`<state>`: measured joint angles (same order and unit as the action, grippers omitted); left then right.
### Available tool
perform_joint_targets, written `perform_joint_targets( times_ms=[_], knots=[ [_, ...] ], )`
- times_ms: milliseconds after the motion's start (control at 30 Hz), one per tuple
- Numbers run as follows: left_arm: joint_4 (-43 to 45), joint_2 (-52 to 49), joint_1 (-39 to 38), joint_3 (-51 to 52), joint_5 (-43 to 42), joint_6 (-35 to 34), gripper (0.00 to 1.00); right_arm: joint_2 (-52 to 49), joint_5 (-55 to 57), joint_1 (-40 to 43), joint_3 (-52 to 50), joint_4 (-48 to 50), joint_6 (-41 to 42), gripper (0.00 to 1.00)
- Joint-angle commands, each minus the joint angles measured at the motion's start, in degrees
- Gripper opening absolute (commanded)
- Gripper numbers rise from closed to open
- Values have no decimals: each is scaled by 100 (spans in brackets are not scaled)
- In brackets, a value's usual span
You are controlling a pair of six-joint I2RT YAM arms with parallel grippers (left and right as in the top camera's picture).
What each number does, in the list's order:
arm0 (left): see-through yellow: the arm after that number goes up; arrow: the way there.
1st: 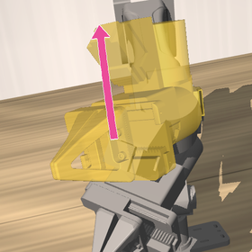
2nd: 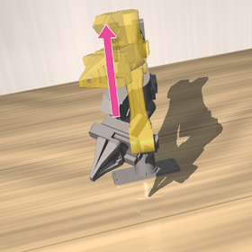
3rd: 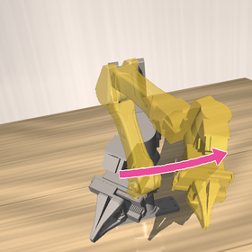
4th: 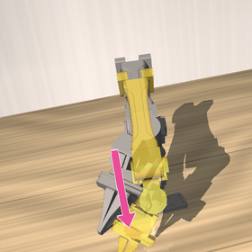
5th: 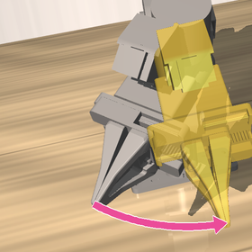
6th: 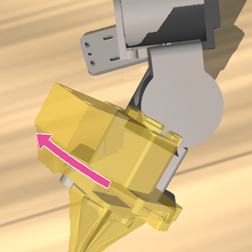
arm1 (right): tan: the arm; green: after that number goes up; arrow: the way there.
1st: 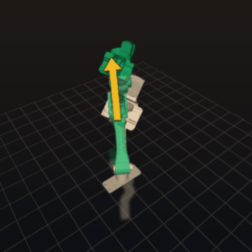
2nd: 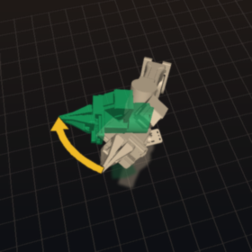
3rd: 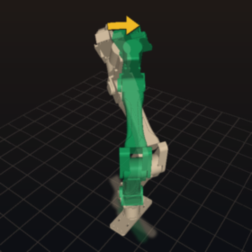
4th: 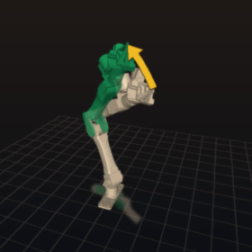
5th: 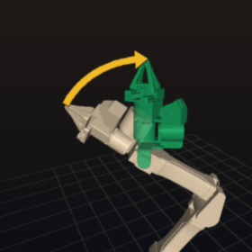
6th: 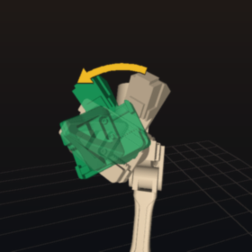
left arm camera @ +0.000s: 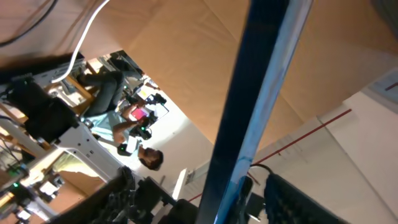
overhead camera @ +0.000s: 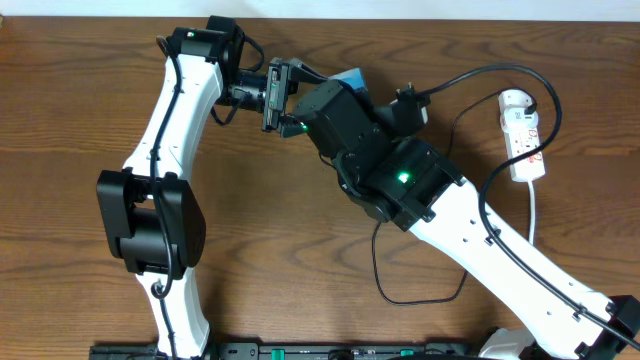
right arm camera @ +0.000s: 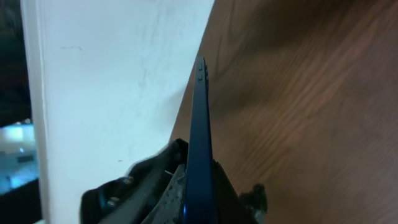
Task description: Plug charger to phone and switch on socket
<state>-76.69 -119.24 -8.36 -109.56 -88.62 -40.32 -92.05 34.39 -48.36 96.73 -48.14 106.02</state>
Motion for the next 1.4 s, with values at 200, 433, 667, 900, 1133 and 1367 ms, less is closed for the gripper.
perform_joint_targets(
  times_ms=[200, 433, 667, 900, 1133, 1367],
  knots=[
    [-22, 170, 9, -33, -140, -96, 42, 195, 92, -2, 129, -90, 1152, 1],
    [-22, 170, 9, -33, -142, -162, 41, 195, -162, -2, 129, 146, 1154, 2],
    [-24, 170, 9, -33, -142, -205, 33, 192, -188, -2, 129, 116, 1152, 2],
    [-24, 170, 9, -33, -142, -308, 30, 192, -197, 4, 129, -33, 1154, 2],
    [-24, 170, 9, -33, -142, -356, 20, 192, -199, 4, 129, 17, 1154, 1],
    [-24, 170, 9, -33, -142, -461, 19, 192, -205, 2, 129, 15, 1152, 4]
  ],
)
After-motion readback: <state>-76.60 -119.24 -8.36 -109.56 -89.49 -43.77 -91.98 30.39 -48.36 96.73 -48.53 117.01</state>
